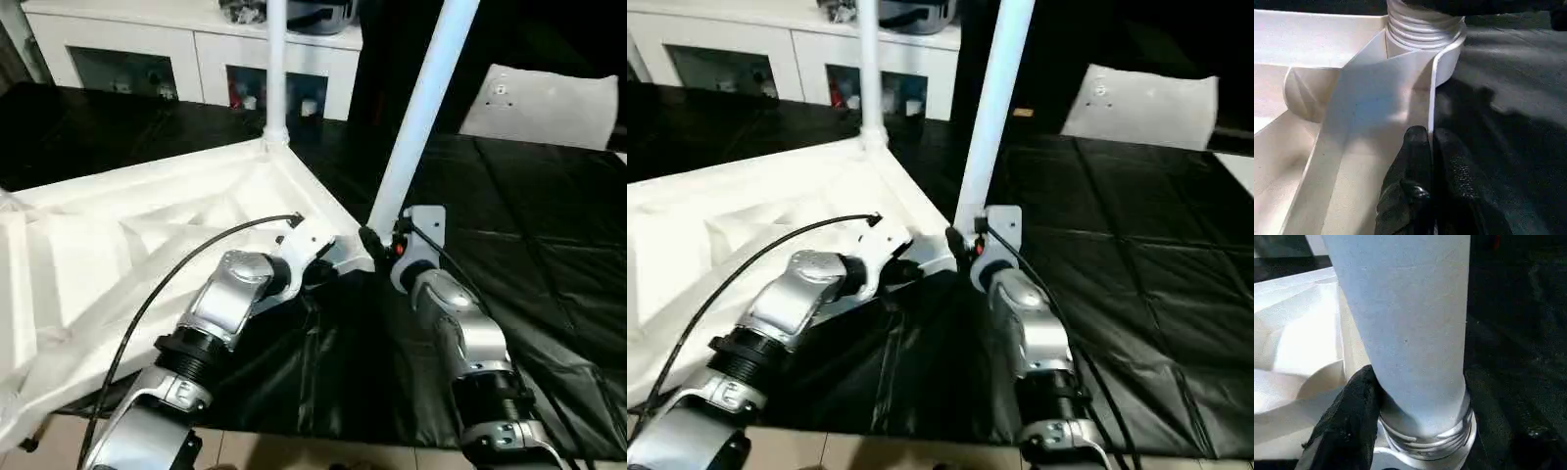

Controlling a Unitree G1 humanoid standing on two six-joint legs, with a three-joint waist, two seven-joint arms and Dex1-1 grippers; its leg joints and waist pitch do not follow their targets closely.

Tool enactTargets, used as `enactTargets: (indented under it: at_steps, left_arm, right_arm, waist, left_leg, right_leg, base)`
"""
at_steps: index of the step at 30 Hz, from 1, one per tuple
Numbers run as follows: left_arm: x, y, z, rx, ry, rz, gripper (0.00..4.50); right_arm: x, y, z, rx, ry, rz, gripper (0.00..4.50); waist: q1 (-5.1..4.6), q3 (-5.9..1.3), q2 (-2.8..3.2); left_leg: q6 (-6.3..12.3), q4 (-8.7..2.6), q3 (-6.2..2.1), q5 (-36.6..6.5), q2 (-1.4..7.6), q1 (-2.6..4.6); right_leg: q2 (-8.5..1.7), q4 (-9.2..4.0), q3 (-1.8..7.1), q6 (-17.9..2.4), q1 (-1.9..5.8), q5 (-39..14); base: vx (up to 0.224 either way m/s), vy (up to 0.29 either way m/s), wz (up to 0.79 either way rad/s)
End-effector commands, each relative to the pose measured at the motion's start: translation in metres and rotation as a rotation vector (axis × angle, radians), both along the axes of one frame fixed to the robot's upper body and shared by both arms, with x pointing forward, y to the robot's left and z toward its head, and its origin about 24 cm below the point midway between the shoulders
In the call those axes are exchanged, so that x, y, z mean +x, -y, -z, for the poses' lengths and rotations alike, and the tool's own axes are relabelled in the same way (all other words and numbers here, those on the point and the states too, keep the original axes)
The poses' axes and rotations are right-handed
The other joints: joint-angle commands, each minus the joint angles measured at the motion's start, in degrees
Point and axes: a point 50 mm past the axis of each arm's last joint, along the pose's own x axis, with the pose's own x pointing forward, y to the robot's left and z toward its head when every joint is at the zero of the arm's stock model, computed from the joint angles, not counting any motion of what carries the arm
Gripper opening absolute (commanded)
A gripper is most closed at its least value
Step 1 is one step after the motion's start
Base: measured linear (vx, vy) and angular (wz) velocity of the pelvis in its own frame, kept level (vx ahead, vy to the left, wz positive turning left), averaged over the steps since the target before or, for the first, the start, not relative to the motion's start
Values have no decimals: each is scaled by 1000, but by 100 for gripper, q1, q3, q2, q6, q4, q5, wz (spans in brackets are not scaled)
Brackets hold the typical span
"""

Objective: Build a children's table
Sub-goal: Rotate leg to tighten

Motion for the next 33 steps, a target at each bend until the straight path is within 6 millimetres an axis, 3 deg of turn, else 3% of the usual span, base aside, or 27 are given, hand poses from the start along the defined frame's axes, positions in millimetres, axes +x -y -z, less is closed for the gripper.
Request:
enactTargets:
  at_steps: [1, 2, 3, 5, 7, 10, 16, 22, 27, 28, 33]
  left_arm:
    - [1, 17, -10, -20, 69, -2, 0]
    - [0, 13, -8, 8, 67, 9, 0]
    - [-1, 11, -7, 18, 65, 15, 0]
    - [-3, 4, -4, 41, 56, 29, 0]
    - [-4, -4, -2, 55, 53, 50, 0]
    - [-5, -14, -1, 59, 67, 101, 0]
    - [-6, -31, -2, 72, 84, 208, 0]
    - [-10, -50, -1, 122, 56, 381, 0]
    - [-16, -63, -3, 148, 14, 563, 0]
    - [-17, -64, -3, 148, 8, 575, 0]
    - [-18, -69, -8, 159, -34, 680, 0]
  right_arm:
    - [-17, -46, 19, 63, -115, -183, 273]
    - [-17, -45, 18, 78, -107, -180, 273]
    - [-17, -45, 17, 82, -104, -177, 294]
    - [-17, -39, 17, 74, -90, -154, 312]
    - [-16, -32, 16, 74, -72, -133, 313]
    - [-18, -19, 9, 98, -6, -142, 352]
    - [-29, 10, -1, 81, 93, -216, 400]
    - [-44, 42, -14, -22, 175, -418, 446]
    - [-51, 61, -22, -133, 162, -633, 446]
    - [-51, 61, -22, -138, 157, -655, 446]
    - [-55, 57, -23, -167, 113, -858, 446]
  waist:
    - [18, -310, 28]
    - [35, -330, 40]
    - [45, -356, 41]
    - [46, -372, 35]
    - [35, -355, 45]
    - [16, -351, 50]
    - [57, -377, 34]
    - [104, -364, 35]
    - [179, -370, 19]
    - [191, -368, 46]
    - [225, -386, 39]
  left_leg:
    - [209, -468, -207, -613, 527, -40]
    - [259, -459, -196, -396, 525, -42]
    - [352, -460, -198, -61, 529, -89]
    - [376, -451, -192, 17, 533, -80]
    - [380, -462, -193, -82, 530, -90]
    - [298, -475, -210, -362, 524, -104]
    - [395, -448, -187, -188, 529, -98]
    - [482, -443, -178, -177, 544, -96]
    - [518, -425, -164, -197, 517, -90]
    - [500, -429, -161, -207, 538, -77]
    - [476, -419, -167, -150, 557, -75]
  right_leg:
    - [-730, -439, 506, -870, 176, -1747]
    - [-733, -398, 516, -946, 191, -1463]
    - [-731, -331, 511, -1030, 239, -1024]
    - [-720, -306, 512, -1075, 239, -871]
    - [-721, -325, 509, -1066, 237, -970]
    - [-721, -386, 501, -923, 252, -1407]
    - [-706, -362, 510, -882, 231, -1245]
    - [-693, -339, 500, -930, 226, -1072]
    - [-692, -361, 490, -868, 238, -1286]
    - [-695, -354, 494, -892, 217, -1287]
    - [-693, -312, 479, -1042, 227, -1054]
  base:
    - [51, -38, 5]
    - [51, -38, 5]
    - [56, -39, 1]
    - [0, 0, 0]
    - [0, 0, 0]
    - [0, 0, 0]
    - [0, 0, 0]
    - [0, 0, 0]
    - [0, 0, 0]
    - [0, 0, 0]
    - [0, 0, 0]
